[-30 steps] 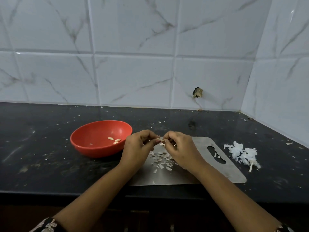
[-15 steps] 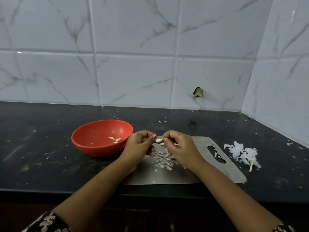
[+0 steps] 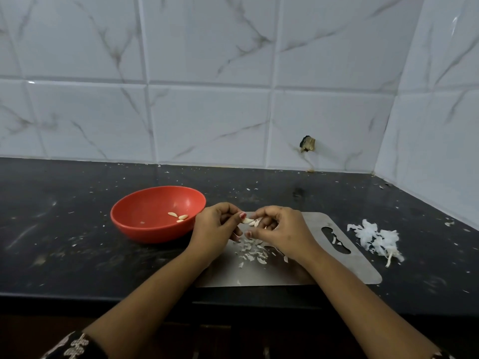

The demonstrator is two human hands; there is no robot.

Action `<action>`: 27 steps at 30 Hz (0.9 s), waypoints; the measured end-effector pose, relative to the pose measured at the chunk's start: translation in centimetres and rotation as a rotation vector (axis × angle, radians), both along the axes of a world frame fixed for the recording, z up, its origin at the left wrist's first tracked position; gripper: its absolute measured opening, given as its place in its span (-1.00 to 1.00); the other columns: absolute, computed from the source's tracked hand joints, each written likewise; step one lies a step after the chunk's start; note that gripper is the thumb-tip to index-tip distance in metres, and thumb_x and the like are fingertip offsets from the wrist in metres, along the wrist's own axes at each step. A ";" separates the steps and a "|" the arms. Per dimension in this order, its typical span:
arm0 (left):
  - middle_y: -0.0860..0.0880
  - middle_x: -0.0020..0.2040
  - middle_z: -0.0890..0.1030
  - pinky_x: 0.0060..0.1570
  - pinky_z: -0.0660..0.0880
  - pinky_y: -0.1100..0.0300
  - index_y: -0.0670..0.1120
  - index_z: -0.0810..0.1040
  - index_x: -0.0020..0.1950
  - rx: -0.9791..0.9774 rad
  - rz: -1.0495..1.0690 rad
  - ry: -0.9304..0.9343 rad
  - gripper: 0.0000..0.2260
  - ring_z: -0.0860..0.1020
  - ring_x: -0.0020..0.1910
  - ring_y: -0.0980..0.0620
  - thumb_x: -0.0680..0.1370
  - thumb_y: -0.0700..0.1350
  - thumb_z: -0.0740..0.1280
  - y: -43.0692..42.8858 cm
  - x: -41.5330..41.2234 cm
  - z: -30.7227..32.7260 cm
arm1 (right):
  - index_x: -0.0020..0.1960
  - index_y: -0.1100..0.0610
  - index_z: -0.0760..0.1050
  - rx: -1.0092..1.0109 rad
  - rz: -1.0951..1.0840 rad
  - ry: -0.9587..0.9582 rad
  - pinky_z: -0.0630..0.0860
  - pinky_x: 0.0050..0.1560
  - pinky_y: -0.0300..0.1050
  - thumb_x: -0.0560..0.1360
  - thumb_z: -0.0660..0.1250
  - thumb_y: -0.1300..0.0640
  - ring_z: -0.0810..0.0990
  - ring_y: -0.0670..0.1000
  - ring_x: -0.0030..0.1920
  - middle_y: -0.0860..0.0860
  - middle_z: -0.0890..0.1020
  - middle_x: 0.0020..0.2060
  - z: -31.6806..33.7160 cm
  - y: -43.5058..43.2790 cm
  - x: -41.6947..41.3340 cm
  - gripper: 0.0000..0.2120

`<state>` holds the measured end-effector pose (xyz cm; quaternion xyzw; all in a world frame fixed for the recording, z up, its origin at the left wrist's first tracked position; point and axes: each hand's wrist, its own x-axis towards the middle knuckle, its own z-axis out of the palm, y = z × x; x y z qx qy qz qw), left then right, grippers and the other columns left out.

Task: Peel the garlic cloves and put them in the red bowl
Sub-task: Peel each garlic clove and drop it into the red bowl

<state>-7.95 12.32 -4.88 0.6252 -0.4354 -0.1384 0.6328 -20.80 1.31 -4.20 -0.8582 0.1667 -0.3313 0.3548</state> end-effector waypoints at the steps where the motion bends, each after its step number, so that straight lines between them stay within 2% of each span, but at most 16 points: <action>1: -0.07 -0.36 0.61 -0.38 0.52 0.23 -0.15 0.59 -0.14 0.007 0.009 -0.059 -0.93 0.58 -0.42 0.08 0.54 -0.24 0.35 0.0 0.0 -0.1 | 0.02 0.05 0.66 0.007 0.011 0.007 0.50 -0.28 -0.28 0.34 0.57 0.06 0.52 -0.19 -0.39 -0.01 0.67 -0.34 -0.1 0.0 0.0 -0.73; 3: -0.01 -0.35 0.61 -0.40 0.50 0.25 -0.10 0.59 -0.15 0.006 0.023 -0.177 -0.92 0.57 -0.40 0.11 0.54 -0.22 0.36 0.0 0.0 -0.3 | 0.08 0.07 0.63 -0.032 0.028 0.032 0.54 -0.24 -0.25 0.41 0.51 0.03 0.56 -0.17 -0.34 0.00 0.66 -0.30 -0.2 0.1 0.1 -0.73; 6: 0.05 -0.32 0.59 -0.39 0.51 0.21 -0.07 0.58 -0.13 -0.035 0.071 -0.427 -0.92 0.53 -0.39 0.14 0.56 -0.17 0.35 0.1 -0.1 -0.4 | 0.05 0.05 0.61 -0.143 0.060 0.075 0.56 -0.18 -0.18 0.53 0.37 0.03 0.61 -0.14 -0.25 -0.06 0.66 -0.24 -0.4 0.1 0.2 -0.85; 8: 0.07 -0.30 0.57 -0.31 0.49 0.15 -0.02 0.54 -0.12 -0.032 0.111 -0.589 -0.88 0.51 -0.34 0.13 0.58 -0.04 0.27 0.0 0.0 -0.7 | 0.00 0.05 0.61 -0.213 0.061 0.085 0.52 -0.18 -0.22 0.57 0.31 0.02 0.60 -0.18 -0.23 -0.11 0.64 -0.25 -0.4 0.1 0.0 -0.86; 10: 0.06 -0.32 0.55 -0.29 0.45 0.10 0.04 0.46 -0.13 0.016 0.112 -0.635 -0.81 0.49 -0.34 0.14 0.58 0.09 0.16 -0.1 0.1 -0.8 | -0.04 0.04 0.60 -0.269 0.051 0.082 0.51 -0.20 -0.20 0.59 0.28 0.00 0.59 -0.18 -0.24 -0.12 0.63 -0.26 -0.4 0.2 0.0 -0.83; 12: 0.05 -0.38 0.51 -0.34 0.42 0.12 0.05 0.42 -0.19 0.036 0.071 -0.612 -0.75 0.46 -0.40 0.15 0.60 0.12 0.12 -0.2 0.1 -0.8 | -0.11 0.07 0.56 -0.296 0.042 0.066 0.51 -0.22 -0.13 0.60 0.25 0.01 0.57 -0.15 -0.27 -0.09 0.61 -0.28 -0.5 0.1 0.1 -0.80; 14: 0.08 -0.44 0.43 -0.36 0.34 0.27 0.07 0.39 -0.26 0.039 0.005 -0.566 -0.72 0.42 -0.43 0.19 0.65 0.00 0.14 -0.2 -0.3 -0.6 | -0.13 0.08 0.53 -0.337 0.033 0.064 0.53 -0.20 -0.03 0.61 0.22 -0.02 0.56 -0.11 -0.27 -0.07 0.59 -0.28 -0.6 0.1 0.1 -0.76; 16: 0.11 -0.47 0.40 -0.38 0.30 0.36 0.02 0.41 -0.26 0.053 -0.109 -0.394 -0.71 0.38 -0.46 0.23 0.66 -0.12 0.14 -0.1 -0.5 -0.3 | -0.09 0.07 0.55 -0.399 0.036 0.061 0.54 -0.17 -0.01 0.60 0.18 -0.08 0.57 -0.06 -0.23 -0.05 0.61 -0.25 -0.5 0.1 0.1 -0.71; 19: 0.12 -0.52 0.35 -0.48 0.25 0.36 -0.12 0.43 -0.23 0.078 -0.257 -0.089 -0.73 0.28 -0.52 0.22 0.66 -0.19 0.12 -0.1 -0.5 0.0 | 0.01 0.11 0.61 -0.590 0.029 0.026 0.55 -0.09 -0.14 0.58 0.15 -0.08 0.62 -0.02 -0.15 -0.02 0.68 -0.14 -0.6 0.2 0.0 -0.66; 22: 0.09 -0.51 0.27 -0.53 0.16 0.36 -0.19 0.39 -0.20 0.094 -0.311 0.071 -0.75 0.19 -0.54 0.20 0.66 -0.21 0.10 0.3 -0.4 0.3 | -0.02 0.15 0.60 -0.856 -0.013 -0.002 0.43 -0.10 -0.30 0.52 0.36 0.12 0.61 -0.03 -0.21 -0.01 0.69 -0.16 -0.9 0.0 0.5 -0.89; 24: 0.09 -0.51 0.27 -0.53 0.15 0.35 -0.16 0.37 -0.24 0.114 -0.336 0.090 -0.73 0.18 -0.54 0.18 0.66 -0.19 0.09 0.5 -0.3 0.6 | -0.09 0.15 0.58 -0.995 -0.050 -0.025 0.39 -0.14 -0.27 0.43 0.50 0.21 0.55 -0.04 -0.29 0.00 0.65 -0.25 -1.0 0.0 0.7 -0.88; 27: 0.08 -0.51 0.27 -0.53 0.13 0.34 -0.09 0.35 -0.30 0.146 -0.344 0.124 -0.68 0.17 -0.52 0.16 0.66 -0.17 0.10 0.6 -0.2 0.7 | -0.14 0.14 0.54 -1.130 -0.057 -0.080 0.38 -0.23 -0.24 0.47 0.44 0.20 0.50 -0.03 -0.34 0.01 0.60 -0.32 -0.7 0.2 0.5 -0.92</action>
